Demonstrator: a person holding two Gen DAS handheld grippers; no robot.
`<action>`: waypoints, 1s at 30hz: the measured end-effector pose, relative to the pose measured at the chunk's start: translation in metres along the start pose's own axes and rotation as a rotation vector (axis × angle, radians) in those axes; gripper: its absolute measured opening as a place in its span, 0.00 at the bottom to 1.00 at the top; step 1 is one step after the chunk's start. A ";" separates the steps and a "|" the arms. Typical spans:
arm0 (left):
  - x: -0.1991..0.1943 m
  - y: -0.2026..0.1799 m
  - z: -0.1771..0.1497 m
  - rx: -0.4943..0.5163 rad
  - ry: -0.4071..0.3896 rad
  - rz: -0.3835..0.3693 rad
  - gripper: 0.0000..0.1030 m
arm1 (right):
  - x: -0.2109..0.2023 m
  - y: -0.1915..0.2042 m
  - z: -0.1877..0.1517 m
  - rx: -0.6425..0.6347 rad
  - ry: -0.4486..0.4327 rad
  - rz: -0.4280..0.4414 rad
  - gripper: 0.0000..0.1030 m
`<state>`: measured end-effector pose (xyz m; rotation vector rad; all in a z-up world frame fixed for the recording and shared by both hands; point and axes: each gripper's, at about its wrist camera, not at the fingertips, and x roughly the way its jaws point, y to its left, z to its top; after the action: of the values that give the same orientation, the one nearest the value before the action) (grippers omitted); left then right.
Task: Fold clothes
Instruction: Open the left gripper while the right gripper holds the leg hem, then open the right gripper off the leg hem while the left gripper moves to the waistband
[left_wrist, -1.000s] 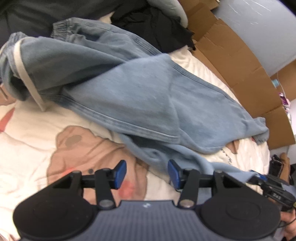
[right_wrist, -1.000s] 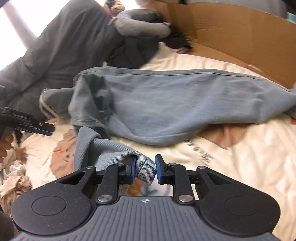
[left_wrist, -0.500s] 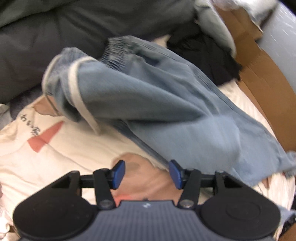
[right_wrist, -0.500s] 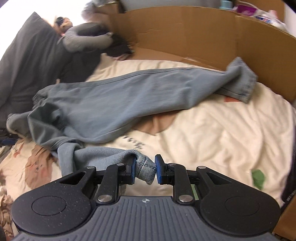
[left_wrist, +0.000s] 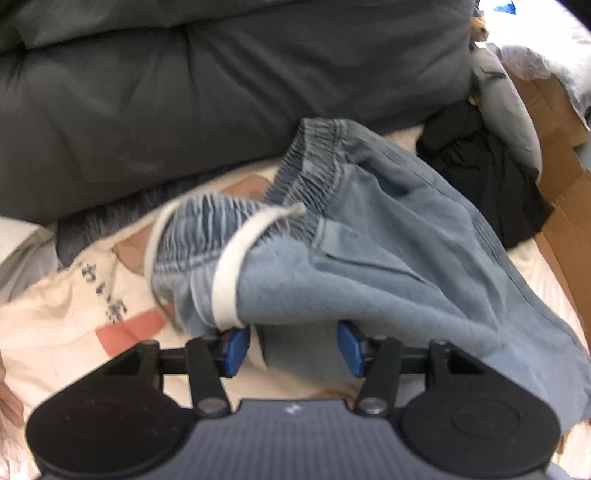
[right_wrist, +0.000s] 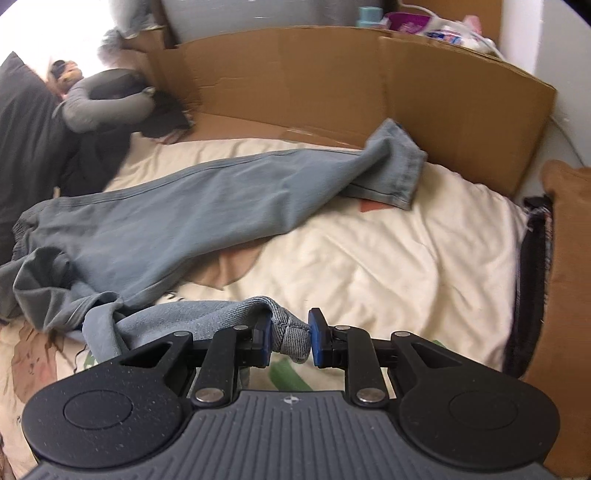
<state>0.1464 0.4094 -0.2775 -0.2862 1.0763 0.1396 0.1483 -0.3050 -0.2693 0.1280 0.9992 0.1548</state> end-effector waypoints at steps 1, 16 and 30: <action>0.004 -0.001 0.004 0.004 -0.004 0.001 0.54 | -0.001 -0.002 -0.001 0.002 0.002 -0.011 0.20; 0.070 -0.032 0.044 0.125 0.024 0.017 0.52 | -0.026 -0.043 -0.018 0.100 0.046 -0.152 0.19; 0.110 -0.061 0.064 0.244 0.029 0.106 0.52 | -0.033 -0.071 -0.008 0.134 0.008 -0.274 0.19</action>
<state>0.2676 0.3668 -0.3368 -0.0116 1.1254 0.0982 0.1286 -0.3806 -0.2589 0.1117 1.0244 -0.1623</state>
